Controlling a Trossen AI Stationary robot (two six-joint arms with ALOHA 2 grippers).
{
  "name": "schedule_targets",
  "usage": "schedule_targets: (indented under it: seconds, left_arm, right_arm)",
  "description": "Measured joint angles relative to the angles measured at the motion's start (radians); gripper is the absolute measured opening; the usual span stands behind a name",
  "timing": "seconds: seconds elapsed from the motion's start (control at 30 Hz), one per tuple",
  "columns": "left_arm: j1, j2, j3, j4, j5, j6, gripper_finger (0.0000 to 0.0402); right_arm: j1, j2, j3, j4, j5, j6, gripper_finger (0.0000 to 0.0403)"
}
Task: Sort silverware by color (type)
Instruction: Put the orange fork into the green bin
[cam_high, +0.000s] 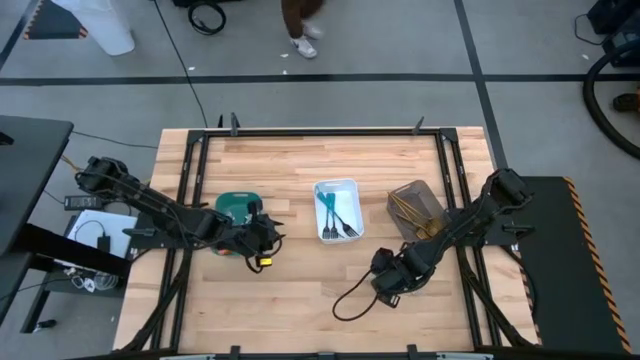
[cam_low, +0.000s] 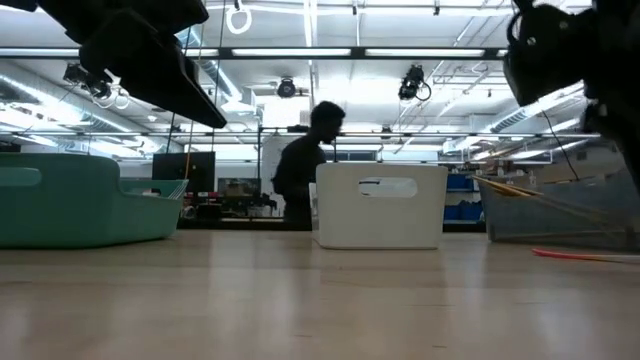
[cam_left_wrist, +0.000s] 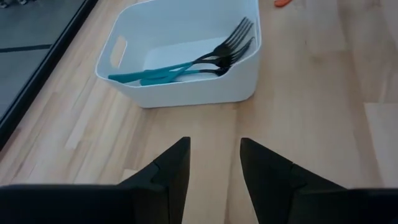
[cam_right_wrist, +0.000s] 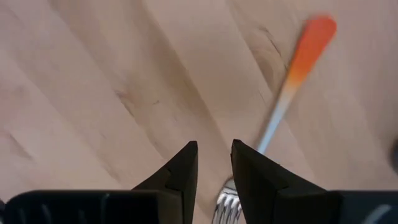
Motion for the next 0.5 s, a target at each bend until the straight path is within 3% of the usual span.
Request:
schedule_targets:
  seconds: [0.23,0.5]
  left_arm:
    - [0.011,0.0,0.0,0.0,0.003,0.0,0.0148]
    - [0.011,0.0,0.0,0.0,0.005,0.0,0.0148]
  right_arm:
    - [0.01,-0.069,-0.144,0.144,-0.034,0.163,0.0104]
    - [0.014,-0.101,-0.209,0.134,-0.06,0.268,0.0104]
